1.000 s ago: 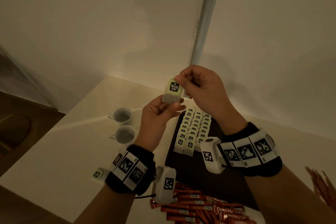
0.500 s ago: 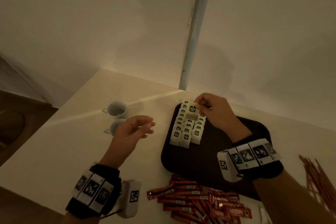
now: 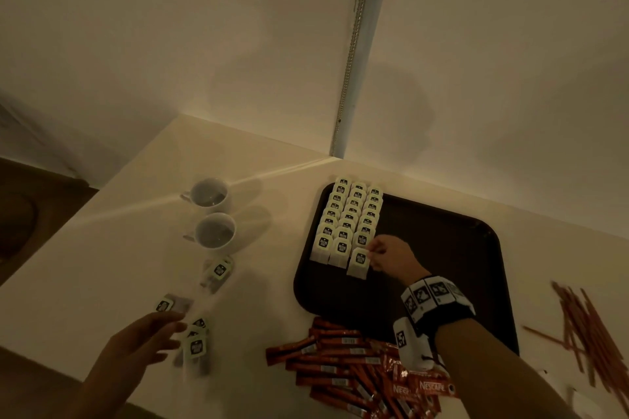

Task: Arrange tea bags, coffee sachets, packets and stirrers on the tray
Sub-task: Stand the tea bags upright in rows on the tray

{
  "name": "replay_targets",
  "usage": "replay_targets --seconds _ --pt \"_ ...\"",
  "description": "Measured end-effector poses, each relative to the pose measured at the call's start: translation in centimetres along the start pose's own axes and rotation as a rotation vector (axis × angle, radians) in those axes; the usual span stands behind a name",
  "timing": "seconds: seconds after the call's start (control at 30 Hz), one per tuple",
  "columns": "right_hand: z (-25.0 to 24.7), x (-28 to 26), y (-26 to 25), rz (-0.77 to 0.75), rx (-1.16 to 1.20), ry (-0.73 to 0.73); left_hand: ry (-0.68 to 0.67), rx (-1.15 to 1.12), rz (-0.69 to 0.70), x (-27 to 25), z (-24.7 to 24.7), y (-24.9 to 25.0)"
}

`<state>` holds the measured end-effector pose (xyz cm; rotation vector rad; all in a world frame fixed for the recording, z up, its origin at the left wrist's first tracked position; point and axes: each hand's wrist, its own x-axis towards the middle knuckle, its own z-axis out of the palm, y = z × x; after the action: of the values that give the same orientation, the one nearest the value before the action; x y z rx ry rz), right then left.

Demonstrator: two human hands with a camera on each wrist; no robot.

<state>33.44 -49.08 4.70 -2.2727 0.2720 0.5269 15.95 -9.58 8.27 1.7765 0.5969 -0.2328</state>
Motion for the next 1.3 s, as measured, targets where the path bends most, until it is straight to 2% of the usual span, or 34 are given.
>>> replay_targets --seconds 0.1,0.3,0.43,0.57,0.67,0.73,0.8,1.03,1.17,1.3 --pt "0.2 0.4 -0.3 0.006 0.005 0.071 0.011 -0.028 -0.024 -0.4 -0.3 -0.3" --pt "0.5 0.7 -0.9 0.001 -0.018 0.123 0.016 -0.011 -0.002 -0.6 0.2 0.2" --pt "0.6 -1.1 -2.4 -0.112 0.015 0.177 0.094 0.192 0.117 0.6 1.2 1.0" --pt "1.8 -4.6 -3.3 -0.251 0.030 0.036 0.247 0.417 0.194 5.1 3.3 1.0" --pt "2.7 -7.1 -3.0 -0.305 0.022 -0.063 0.214 0.648 0.098 8.3 5.1 1.3" --pt "3.0 -8.3 -2.5 -0.302 0.024 -0.112 0.172 0.804 0.000 9.5 5.8 1.7" --pt "3.1 -9.2 -1.9 -0.281 -0.008 -0.142 0.139 0.891 -0.025 10.2 6.3 1.7" --pt "2.7 -10.6 -0.8 -0.280 -0.043 -0.097 0.091 0.901 0.012 10.7 5.9 1.5" --pt "2.6 -10.8 -1.1 -0.283 -0.057 -0.097 -0.003 0.717 -0.004 10.2 4.7 1.8" --pt "2.6 -10.9 -1.7 -0.291 -0.053 -0.113 0.057 0.668 -0.029 9.5 1.1 2.1"
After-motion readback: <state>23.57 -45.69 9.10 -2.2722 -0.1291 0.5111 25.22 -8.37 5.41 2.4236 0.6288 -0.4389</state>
